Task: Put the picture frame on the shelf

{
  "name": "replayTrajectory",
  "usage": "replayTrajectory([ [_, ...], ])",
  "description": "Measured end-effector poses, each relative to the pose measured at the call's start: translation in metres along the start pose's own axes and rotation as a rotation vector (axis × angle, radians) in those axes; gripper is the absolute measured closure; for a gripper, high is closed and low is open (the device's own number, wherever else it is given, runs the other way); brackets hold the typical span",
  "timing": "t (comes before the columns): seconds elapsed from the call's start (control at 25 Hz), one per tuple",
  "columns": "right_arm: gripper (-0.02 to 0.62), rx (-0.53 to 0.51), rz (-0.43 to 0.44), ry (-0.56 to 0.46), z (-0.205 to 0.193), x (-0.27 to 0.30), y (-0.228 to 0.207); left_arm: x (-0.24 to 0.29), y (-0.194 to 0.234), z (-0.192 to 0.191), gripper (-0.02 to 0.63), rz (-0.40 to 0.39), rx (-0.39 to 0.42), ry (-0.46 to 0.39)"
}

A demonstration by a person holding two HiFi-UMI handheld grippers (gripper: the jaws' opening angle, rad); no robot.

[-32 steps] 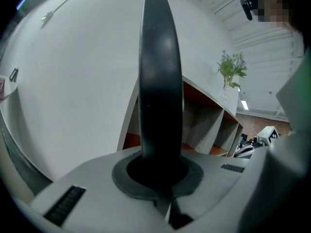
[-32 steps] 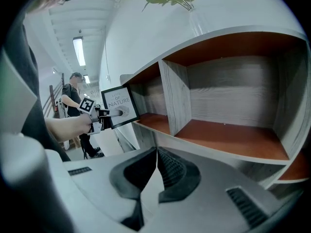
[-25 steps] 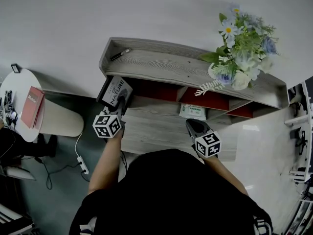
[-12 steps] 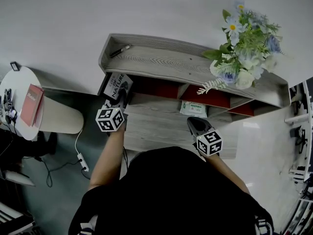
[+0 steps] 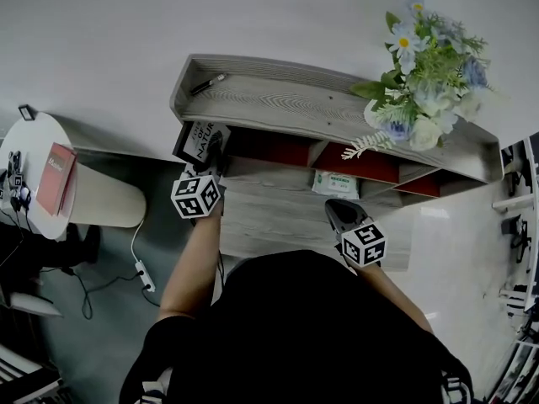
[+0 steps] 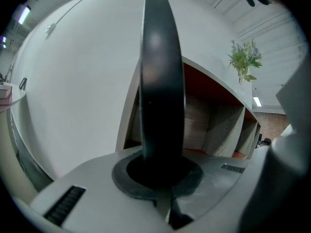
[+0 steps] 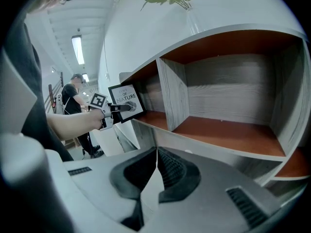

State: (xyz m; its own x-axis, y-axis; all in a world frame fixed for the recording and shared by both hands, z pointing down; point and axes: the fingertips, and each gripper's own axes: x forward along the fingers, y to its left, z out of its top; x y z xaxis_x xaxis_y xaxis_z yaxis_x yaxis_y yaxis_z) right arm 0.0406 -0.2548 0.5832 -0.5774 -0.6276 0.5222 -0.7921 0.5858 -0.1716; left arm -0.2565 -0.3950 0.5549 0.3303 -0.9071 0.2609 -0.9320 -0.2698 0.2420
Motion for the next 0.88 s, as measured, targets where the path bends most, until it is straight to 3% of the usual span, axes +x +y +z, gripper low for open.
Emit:
replayTrajectory([
  [0.88,0.577,0.01,-0.007,0.002,-0.008,-0.009,0.0,0.03,0.005,0.008,0.577,0.07,-0.017,-0.022],
])
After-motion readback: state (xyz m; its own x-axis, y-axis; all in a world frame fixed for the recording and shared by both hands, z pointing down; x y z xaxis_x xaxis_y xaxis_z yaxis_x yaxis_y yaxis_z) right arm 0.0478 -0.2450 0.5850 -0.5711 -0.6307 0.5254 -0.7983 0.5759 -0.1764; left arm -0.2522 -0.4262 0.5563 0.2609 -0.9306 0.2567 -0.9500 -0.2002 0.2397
